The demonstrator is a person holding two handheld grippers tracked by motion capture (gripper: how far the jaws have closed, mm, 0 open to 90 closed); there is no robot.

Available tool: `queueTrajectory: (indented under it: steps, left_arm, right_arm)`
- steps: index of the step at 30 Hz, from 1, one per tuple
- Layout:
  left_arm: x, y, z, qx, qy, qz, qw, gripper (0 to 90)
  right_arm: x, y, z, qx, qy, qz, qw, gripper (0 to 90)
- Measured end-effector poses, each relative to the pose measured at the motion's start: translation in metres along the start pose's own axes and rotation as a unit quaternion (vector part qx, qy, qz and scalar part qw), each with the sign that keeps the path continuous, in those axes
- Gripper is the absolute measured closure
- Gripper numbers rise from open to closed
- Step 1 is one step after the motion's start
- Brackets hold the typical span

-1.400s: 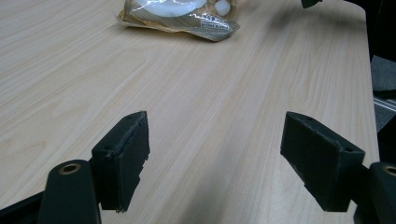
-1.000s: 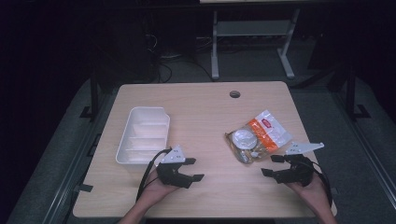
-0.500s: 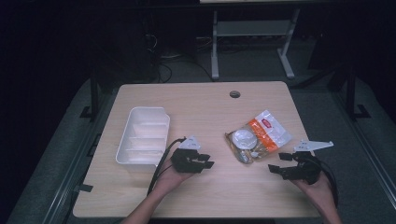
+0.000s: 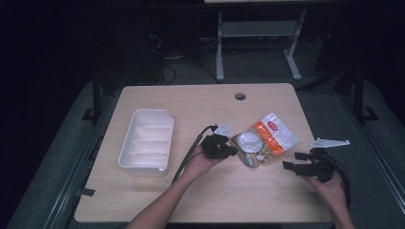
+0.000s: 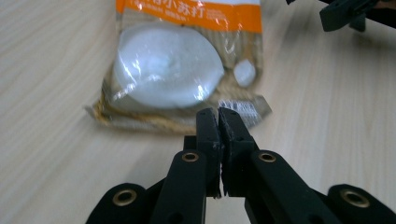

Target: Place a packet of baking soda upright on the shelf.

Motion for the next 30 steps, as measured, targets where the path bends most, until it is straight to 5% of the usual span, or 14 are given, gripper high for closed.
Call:
queueTrajectory:
  steps: [10, 17, 30]
  left_arm:
    - [0.033, -0.005, -0.022, -0.011, -0.014, -0.007, 0.9998, 88.6]
    - [0.053, -0.003, -0.024, -0.009, -0.037, -0.01, 0.9992, 88.7]
    - [0.056, -0.003, -0.024, -0.017, -0.037, -0.006, 0.9991, 89.8]
  right_arm:
    - [0.005, 0.02, -0.01, 0.048, 0.017, -0.005, 0.9987, 23.4]
    - [0.009, 0.033, -0.019, 0.08, 0.039, -0.013, 0.996, 24.1]
    - [0.038, 0.045, -0.03, 0.128, 0.042, -0.031, 0.9903, 38.1]
Point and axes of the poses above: each handheld gripper's, and its own axes: x roughly forward along the jaws, z roughly out of its underside, y roughly to its right, the point moved 6 cm from there along x, roughly forward along the jaws, and after that the axes turned 10 degrees about -z, right-handed, at the moved point
